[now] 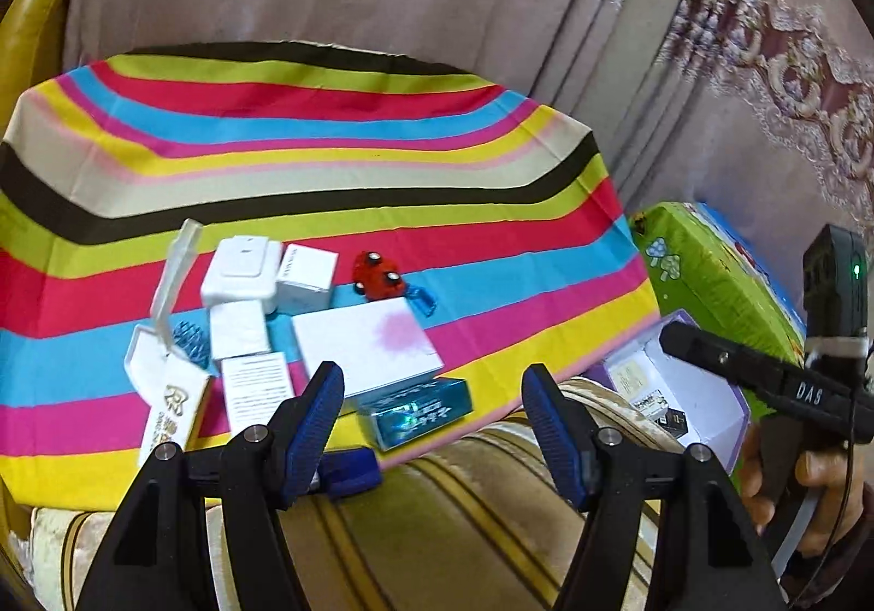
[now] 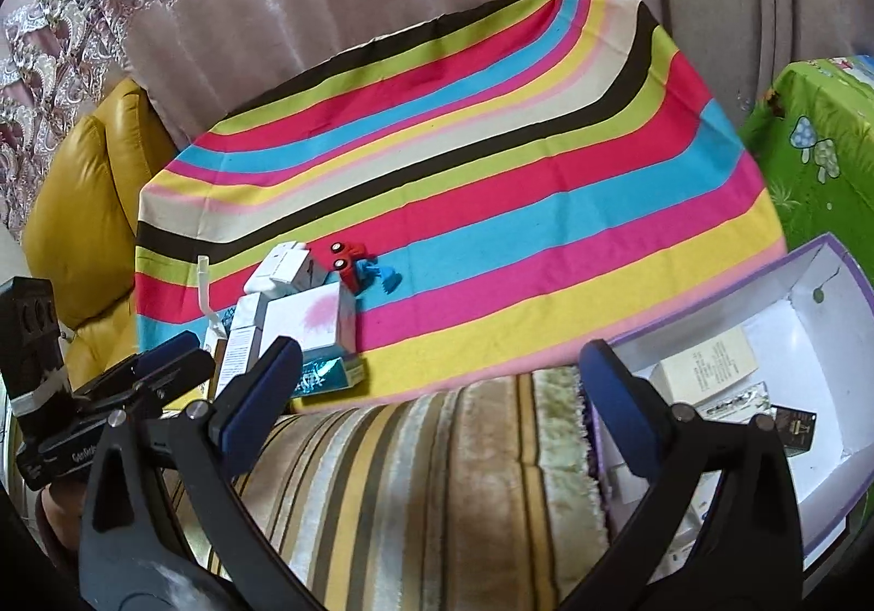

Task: Organize rigid objects
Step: 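Move both tools back over the pile of boxes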

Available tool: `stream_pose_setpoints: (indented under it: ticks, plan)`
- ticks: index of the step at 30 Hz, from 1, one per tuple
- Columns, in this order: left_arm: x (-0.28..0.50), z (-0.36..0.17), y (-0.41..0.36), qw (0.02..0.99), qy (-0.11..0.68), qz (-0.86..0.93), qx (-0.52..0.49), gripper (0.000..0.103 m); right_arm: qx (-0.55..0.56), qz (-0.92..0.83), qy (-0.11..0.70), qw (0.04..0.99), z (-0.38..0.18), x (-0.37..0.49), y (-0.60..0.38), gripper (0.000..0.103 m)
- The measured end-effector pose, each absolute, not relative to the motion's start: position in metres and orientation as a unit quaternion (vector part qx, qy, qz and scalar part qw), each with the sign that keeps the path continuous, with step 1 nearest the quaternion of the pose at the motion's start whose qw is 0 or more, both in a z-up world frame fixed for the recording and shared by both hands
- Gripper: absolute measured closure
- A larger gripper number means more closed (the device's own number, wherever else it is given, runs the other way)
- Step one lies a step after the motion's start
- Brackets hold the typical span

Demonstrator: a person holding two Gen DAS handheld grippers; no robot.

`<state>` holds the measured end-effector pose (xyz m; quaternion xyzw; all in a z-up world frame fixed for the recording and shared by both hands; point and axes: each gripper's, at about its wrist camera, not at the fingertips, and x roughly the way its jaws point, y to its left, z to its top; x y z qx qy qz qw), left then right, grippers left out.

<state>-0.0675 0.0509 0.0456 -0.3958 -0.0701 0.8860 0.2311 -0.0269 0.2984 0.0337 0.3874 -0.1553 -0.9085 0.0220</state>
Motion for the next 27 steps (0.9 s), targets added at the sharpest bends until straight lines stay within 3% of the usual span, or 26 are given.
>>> stream_pose_setpoints:
  ticks: [27]
  plan:
    - [-0.088,0.009,-0.049,0.134,-0.125,0.866,-0.466,0.035,0.437,-0.887,-0.139,0.051,0.007,-0.038,0.269,0.001]
